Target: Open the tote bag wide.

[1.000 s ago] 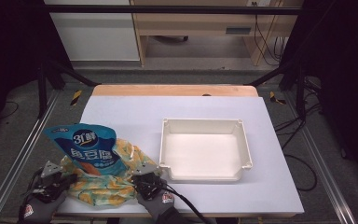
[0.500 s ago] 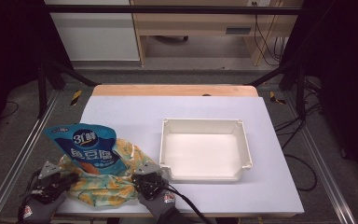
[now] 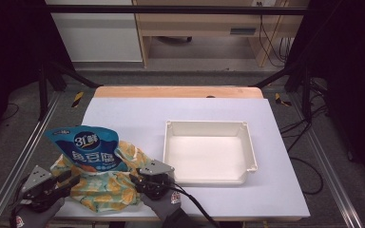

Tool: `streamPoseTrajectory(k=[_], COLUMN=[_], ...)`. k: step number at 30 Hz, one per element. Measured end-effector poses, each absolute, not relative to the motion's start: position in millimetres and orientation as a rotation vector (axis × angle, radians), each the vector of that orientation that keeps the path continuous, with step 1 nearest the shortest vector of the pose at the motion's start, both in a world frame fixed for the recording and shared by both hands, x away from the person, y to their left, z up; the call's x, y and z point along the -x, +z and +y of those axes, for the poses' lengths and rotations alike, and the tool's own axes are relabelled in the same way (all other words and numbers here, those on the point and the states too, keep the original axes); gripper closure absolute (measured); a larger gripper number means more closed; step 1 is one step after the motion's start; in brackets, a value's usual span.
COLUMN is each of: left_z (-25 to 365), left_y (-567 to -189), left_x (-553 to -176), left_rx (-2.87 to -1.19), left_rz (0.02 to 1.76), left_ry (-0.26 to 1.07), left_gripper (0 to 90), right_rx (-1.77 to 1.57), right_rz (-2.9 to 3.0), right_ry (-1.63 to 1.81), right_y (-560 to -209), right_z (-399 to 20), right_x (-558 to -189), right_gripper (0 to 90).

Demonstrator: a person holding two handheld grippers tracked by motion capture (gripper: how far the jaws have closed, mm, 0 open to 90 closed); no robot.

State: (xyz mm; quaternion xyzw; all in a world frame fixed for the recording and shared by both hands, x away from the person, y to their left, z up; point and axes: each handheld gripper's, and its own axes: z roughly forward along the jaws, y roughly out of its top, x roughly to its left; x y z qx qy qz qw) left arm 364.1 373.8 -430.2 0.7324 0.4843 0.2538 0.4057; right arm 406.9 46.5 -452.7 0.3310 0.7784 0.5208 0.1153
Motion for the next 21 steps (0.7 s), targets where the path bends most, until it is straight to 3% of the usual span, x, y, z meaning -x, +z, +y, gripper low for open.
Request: streamPoseTrajectory(k=[13, 21], left_z=[379, 387], left_y=[-396, -371], left_x=[-357, -359], left_rx=[-1.716, -1.659], left_rz=[1.189, 1.166], left_ry=[0.678, 0.727], left_gripper=[48.8, 46.3], right_rx=[-0.914, -0.878], right_rz=[2.196, 2.129], right_ry=[1.607, 1.660], right_y=[-420, -394], right_z=[38, 31], right_x=[-409, -409], right_gripper=[60.8, 52.3])
